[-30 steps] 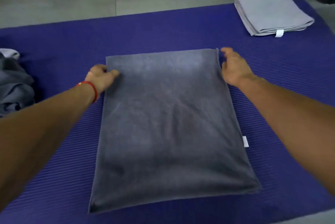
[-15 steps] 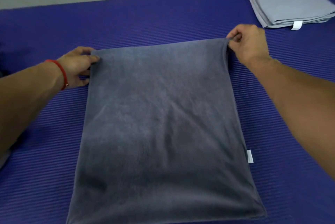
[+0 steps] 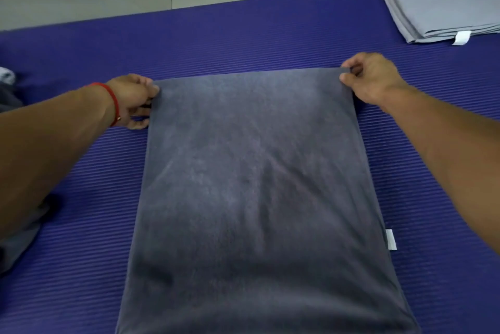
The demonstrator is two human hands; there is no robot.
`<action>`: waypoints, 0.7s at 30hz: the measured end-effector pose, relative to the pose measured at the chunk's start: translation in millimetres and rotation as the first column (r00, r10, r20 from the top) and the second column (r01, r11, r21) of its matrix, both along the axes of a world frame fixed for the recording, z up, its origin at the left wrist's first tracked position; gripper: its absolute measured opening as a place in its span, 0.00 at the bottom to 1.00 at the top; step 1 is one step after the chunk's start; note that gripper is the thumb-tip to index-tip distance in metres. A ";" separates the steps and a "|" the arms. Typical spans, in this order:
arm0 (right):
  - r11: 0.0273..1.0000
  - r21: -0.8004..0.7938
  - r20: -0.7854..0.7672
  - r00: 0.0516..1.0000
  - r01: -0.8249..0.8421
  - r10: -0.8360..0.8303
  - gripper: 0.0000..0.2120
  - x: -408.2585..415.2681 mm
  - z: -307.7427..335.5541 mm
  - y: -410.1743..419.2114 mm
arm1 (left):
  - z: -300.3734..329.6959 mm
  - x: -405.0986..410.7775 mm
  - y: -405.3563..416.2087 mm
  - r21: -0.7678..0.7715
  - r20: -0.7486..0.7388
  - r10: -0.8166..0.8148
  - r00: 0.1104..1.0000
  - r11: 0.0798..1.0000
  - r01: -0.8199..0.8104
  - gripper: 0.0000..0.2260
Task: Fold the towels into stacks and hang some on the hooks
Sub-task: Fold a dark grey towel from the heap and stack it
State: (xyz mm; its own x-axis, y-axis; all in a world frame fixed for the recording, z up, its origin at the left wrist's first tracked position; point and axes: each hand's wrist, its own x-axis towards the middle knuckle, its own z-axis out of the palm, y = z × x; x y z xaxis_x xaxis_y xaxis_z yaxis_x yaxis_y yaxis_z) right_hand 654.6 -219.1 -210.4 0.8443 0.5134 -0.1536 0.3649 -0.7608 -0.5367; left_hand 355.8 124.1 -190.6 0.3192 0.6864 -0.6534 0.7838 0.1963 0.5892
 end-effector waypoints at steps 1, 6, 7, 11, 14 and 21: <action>1.000 -0.014 0.036 0.999 -0.002 0.003 0.12 0.5 -1.9 0.5 | 1.3 0.3 1.0 0.052 -0.013 -0.013 1.000 0.999 0.013 0.11; 0.998 0.042 0.042 0.998 0.039 -0.041 0.07 -6.7 -0.3 4.5 | 9.1 8.2 8.4 0.216 -0.007 -0.114 0.993 0.970 0.113 0.12; 0.996 0.069 0.028 0.998 0.047 -0.049 0.07 -7.2 1.3 5.0 | 11.4 7.7 11.0 0.197 -0.004 -0.125 0.992 0.973 0.124 0.11; 0.973 0.187 0.062 0.987 0.133 -0.146 0.07 -1.4 6.4 3.1 | 24.9 3.7 24.5 0.157 0.062 -0.086 0.994 0.985 0.075 0.10; 0.981 0.140 0.135 0.979 0.135 -0.154 0.09 -1.5 -3.5 4.6 | 19.8 6.5 28.0 0.204 0.061 -0.033 0.998 0.979 0.020 0.11; 0.945 -0.324 0.466 0.876 0.038 0.124 0.25 -33.8 -18.8 22.3 | -7.3 5.9 -15.7 0.587 -0.083 0.008 0.997 0.808 0.043 0.18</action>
